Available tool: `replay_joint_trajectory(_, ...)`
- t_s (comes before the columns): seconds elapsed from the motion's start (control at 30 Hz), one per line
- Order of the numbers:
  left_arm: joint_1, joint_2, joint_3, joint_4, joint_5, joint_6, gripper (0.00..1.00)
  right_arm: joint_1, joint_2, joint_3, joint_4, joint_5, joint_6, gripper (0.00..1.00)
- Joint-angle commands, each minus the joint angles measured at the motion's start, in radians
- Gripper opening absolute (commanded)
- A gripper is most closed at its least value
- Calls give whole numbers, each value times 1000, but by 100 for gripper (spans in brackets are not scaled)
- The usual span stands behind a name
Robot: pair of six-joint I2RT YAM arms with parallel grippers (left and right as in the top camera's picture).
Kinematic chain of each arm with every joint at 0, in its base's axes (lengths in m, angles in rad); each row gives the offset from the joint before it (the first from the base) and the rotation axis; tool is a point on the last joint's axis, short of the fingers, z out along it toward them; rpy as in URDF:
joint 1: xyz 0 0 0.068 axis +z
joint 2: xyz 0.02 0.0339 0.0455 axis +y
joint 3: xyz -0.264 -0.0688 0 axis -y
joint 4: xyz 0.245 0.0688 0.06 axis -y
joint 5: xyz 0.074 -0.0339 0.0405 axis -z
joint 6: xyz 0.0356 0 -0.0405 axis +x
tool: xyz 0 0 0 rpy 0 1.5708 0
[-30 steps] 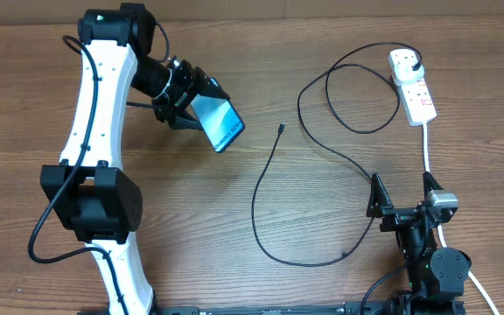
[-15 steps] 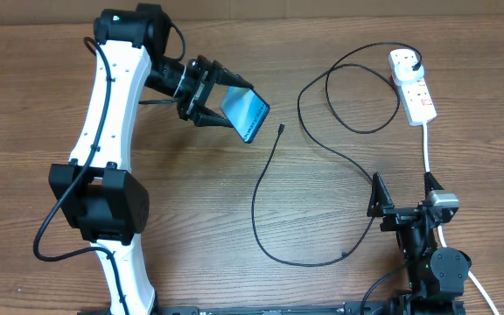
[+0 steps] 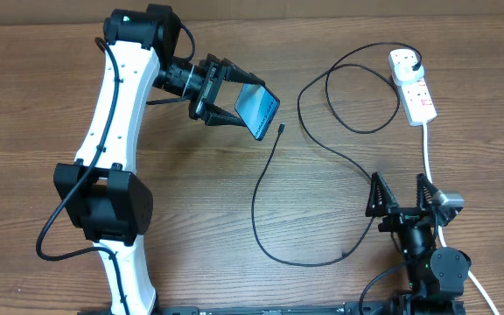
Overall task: Plug charger to phone and switch on socket
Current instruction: 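Lift the phone with the left gripper and tilt it upright, then move the right gripper toward the held phone's bottom edge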
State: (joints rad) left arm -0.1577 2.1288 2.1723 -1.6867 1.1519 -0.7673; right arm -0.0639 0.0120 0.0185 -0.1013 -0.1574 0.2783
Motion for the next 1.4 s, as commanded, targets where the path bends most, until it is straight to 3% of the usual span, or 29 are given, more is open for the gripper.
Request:
replay_joint_trajectory(0.0, -6, -6, 27, -3, 50, -26, 4, 5, 3, 52, -55, -78, 56, 100)
replay_joint_trajectory(0.23, -6, -6, 27, -3, 28, -26, 4, 5, 143, 273, -245, -84, 55, 100)
replay_joint_trajectory(0.43, -8, -6, 27, -3, 16, -26, 4, 5, 414, 575, -414, -118, -3, 100)
replay_joint_trajectory(0.67, -8, -6, 27, -3, 21, -26, 4, 5, 774, 944, -777, -118, -74, 100)
replay_joint_trajectory(0.87, -8, -6, 27, -3, -53, -24, 4, 5, 1004, 1118, -927, -134, -69, 100)
replay_joint_trajectory(1.07, -7, -6, 28, 50, -366, -35, 4, 5, 1149, 1122, -911, -296, -70, 100)
replay_joint_trajectory(1.37, -25, -6, 28, 64, -1066, -300, 4, 11, 1269, 1122, -866, -454, -63, 99)
